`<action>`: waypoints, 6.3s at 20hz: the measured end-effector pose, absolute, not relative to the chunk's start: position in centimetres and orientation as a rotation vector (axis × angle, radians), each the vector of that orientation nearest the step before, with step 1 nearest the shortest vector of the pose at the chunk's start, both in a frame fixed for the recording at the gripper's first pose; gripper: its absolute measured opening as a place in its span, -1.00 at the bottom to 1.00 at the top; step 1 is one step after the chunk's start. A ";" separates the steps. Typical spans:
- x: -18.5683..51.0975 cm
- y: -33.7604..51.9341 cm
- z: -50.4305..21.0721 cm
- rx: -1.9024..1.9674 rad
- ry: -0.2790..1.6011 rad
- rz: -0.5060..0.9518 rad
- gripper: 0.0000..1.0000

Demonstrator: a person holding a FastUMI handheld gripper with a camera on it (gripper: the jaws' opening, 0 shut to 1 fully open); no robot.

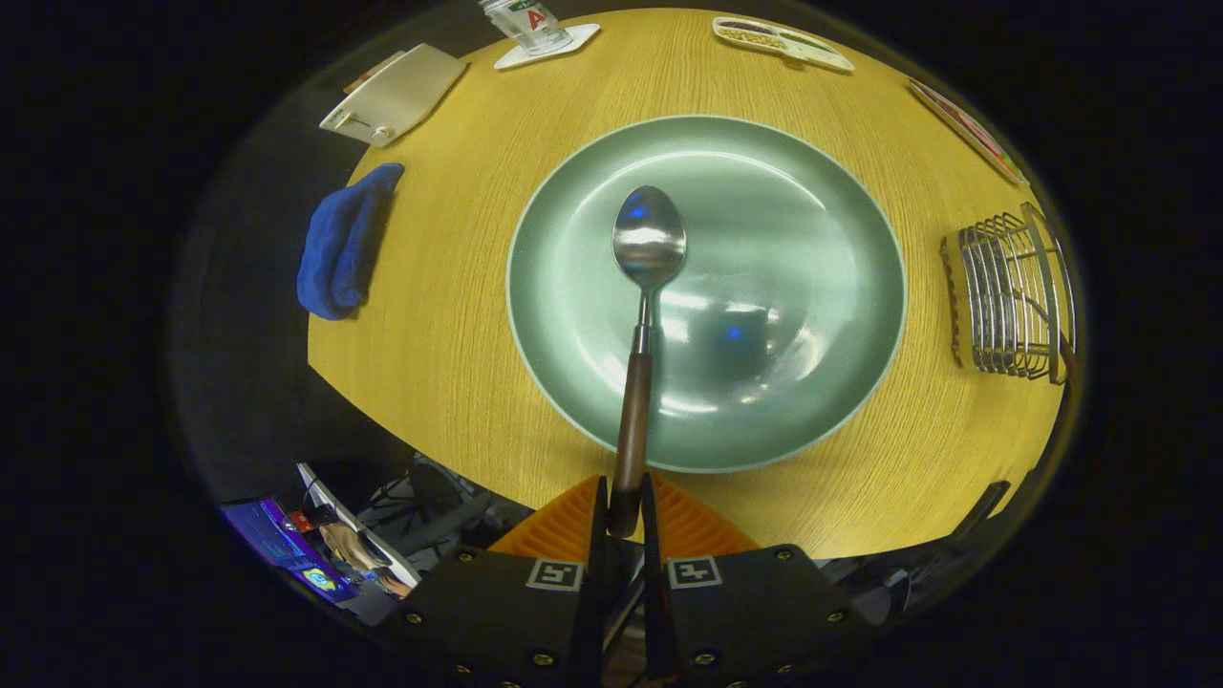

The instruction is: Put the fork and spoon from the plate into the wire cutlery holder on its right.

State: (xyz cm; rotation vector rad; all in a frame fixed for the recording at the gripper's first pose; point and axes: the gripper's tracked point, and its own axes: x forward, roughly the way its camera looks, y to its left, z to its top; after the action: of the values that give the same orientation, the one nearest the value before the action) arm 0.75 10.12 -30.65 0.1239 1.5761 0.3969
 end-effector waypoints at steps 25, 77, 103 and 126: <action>1.2 6.6 -26.9 -0.125 1.478 0.507 -0.87; 7.4 -14.7 -16.4 0.075 1.542 0.262 -0.87; 10.2 -12.8 -17.8 0.027 1.486 0.199 -0.05; 3.5 -2.4 1.6 0.005 0.110 0.072 0.10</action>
State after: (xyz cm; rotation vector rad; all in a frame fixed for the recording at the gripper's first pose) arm 3.48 -2.39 1.59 0.0050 0.1103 0.0723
